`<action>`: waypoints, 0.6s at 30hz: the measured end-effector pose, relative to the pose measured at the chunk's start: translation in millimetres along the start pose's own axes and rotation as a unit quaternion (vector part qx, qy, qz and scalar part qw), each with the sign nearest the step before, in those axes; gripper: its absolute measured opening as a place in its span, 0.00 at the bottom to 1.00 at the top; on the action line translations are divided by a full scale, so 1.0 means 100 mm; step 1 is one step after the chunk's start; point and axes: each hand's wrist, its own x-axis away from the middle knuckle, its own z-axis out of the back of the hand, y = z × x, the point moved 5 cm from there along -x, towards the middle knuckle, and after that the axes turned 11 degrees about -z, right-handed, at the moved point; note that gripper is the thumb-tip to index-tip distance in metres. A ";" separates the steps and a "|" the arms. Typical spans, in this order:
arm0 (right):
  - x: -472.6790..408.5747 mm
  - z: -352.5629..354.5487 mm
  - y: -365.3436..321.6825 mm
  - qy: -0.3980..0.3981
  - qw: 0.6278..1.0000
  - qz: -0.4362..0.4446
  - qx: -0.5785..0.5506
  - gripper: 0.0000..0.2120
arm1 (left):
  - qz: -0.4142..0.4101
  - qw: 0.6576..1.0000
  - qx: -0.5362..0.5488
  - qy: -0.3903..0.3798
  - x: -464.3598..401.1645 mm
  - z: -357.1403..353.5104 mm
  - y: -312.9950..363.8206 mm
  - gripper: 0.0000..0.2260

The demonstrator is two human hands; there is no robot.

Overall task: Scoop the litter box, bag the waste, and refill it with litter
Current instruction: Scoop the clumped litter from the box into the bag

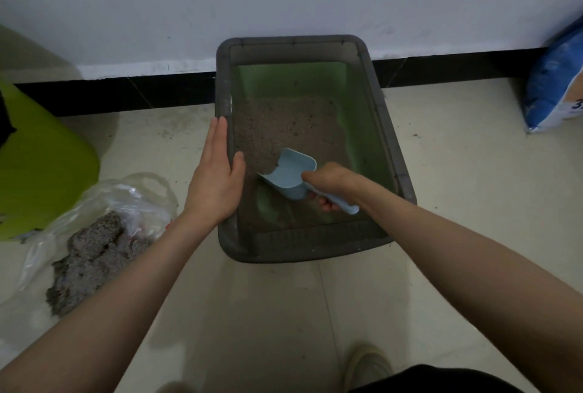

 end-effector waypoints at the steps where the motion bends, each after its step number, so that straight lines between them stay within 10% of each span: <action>1: 0.04 0.05 0.01 0.007 1.000 0.006 0.011 0.15 | 0.000 1.000 0.002 0.001 0.00 0.00 0.00 0.26; 7: 0.15 0.28 0.02 0.112 0.986 0.032 0.118 0.09 | -0.004 1.000 0.013 0.010 0.01 0.00 0.03 0.26; 18: -0.19 0.03 0.03 0.043 0.996 0.042 -0.059 0.12 | -0.006 1.000 0.000 0.004 0.00 0.00 0.02 0.26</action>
